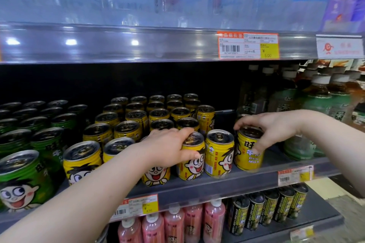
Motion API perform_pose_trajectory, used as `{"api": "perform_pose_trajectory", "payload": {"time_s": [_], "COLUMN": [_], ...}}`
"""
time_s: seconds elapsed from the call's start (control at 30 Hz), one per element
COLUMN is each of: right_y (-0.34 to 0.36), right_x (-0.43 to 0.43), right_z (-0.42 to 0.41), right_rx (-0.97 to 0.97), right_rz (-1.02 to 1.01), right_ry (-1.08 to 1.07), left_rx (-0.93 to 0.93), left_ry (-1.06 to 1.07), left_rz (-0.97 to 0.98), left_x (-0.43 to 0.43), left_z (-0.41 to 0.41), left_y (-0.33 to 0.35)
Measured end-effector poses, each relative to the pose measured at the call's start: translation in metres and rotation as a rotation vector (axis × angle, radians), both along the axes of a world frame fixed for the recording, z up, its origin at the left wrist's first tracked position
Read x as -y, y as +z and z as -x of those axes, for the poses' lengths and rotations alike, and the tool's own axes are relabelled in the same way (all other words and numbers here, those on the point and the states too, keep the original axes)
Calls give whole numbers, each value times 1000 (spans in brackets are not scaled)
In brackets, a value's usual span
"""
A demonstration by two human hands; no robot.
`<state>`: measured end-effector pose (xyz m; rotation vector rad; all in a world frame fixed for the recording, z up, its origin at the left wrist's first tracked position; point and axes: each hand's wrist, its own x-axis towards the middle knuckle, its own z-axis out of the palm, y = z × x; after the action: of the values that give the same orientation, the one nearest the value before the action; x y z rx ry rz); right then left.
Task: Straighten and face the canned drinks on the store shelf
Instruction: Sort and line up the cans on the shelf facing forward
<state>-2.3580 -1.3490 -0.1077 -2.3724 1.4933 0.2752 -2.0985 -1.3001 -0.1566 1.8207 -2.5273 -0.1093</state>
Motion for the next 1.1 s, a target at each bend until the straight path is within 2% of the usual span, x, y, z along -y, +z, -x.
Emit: {"api": "perform_pose_trajectory", "payload": {"time_s": [0.1, 0.27, 0.4, 0.47, 0.6, 0.7, 0.73, 0.8, 0.87, 0.9, 0.93, 1.0, 1.1], "right_y": [-8, 3, -1, -1, 4, 8, 11, 16, 18, 17, 13, 3, -2], "right_x": [3, -2, 1, 3, 3, 6, 10, 23, 38, 42, 46, 52, 59], "right_z": [-7, -9, -9, -8, -6, -9, -9, -7, -4, -4, -4, -9, -22], "right_rx": [-49, 69, -89, -90, -9, 128, 188, 256, 114, 4, -77, -103, -9], "right_rz": [186, 13, 228, 216, 99, -2, -6, 156, 359, 349, 271, 135, 241], "right_ry": [-32, 55, -65, -39, 57, 86, 72, -23, -183, -247, -295, -341, -258], "left_rx": [2, 9, -2, -3, -3, -12, -41, -199, -410, -460, -458, -374, -259], "left_ry": [2, 3, 3, -1, 2, 9, 12, 25, 58, 84, 116, 183, 309], "left_rz": [2, -3, -4, 0, 2, 14, 19, 41, 110, 159, 197, 218, 173], "left_x": [0, -1, -1, -1, 1, 0, -2, -4, -8, -10, -11, -10, -3], "left_z": [0, 0, 0, 0, -1, -1, -1, -3, -7, -10, -15, -31, -59], "left_y": [0, 1, 0, 0, -1, -1, -1, 1, 6, 10, 14, 18, 17]}}
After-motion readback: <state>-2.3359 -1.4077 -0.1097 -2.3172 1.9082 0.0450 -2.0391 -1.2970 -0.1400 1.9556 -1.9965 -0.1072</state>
